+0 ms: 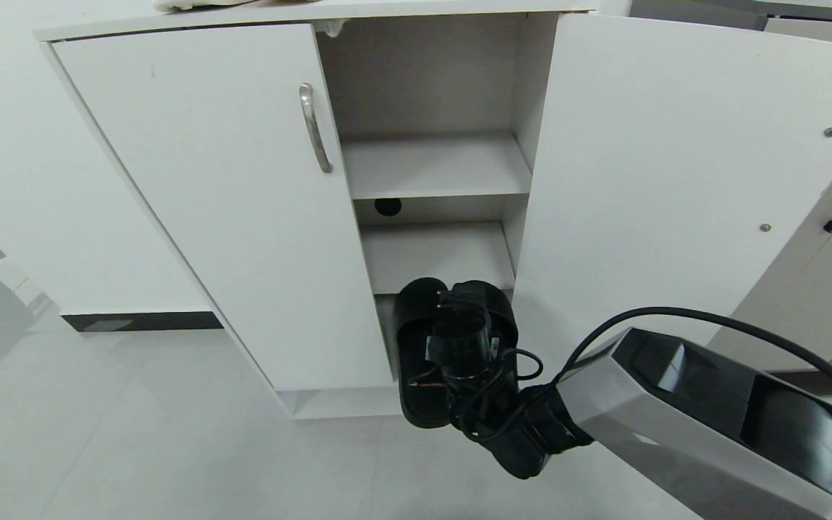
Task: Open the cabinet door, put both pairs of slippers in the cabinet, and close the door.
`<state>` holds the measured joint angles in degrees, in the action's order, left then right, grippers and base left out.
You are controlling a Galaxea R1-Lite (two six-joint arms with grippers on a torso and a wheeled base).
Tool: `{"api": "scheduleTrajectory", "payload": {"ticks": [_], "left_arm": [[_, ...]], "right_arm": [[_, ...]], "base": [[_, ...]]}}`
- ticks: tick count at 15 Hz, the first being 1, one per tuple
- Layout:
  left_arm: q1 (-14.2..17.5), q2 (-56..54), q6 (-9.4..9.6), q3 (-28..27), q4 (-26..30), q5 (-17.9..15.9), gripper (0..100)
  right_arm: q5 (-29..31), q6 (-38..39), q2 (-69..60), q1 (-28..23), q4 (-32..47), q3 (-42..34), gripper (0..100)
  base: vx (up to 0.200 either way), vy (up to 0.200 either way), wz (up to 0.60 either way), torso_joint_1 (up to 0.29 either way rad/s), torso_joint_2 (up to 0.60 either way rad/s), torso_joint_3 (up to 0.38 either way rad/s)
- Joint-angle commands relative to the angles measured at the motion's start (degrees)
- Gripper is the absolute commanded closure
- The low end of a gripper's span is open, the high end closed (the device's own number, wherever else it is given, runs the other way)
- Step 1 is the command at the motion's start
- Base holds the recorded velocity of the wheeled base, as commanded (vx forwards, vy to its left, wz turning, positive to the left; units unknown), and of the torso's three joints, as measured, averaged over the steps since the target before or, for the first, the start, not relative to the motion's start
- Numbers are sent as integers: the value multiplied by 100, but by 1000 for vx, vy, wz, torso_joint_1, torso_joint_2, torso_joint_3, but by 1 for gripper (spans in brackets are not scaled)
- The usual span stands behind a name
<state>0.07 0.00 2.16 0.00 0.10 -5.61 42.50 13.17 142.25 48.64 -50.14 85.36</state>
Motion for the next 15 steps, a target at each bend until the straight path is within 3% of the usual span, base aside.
{"api": "scheduleTrajectory", "payload": {"ticks": [1, 3, 14, 15], "left_arm": [[1, 9, -5, 0, -1, -2, 100], [1, 9, -5, 0, -1, -2, 100], [1, 9, -40, 0, -1, 25, 100], [1, 9, -58, 0, -1, 33, 100]], "right_arm": [[13, -60, -22, -21, -5, -19, 100], [22, -130, -13, -74, -5, -19, 100], [136, -701, 145, -311, -251, 51, 100], [127, -737, 162, -311, -251, 51, 100]], "base": [[0, 200, 0, 2, -2, -12], [0, 200, 0, 2, 2, 5], [0, 0, 0, 0, 0, 0], [200, 0, 0, 2, 2, -2]]}}
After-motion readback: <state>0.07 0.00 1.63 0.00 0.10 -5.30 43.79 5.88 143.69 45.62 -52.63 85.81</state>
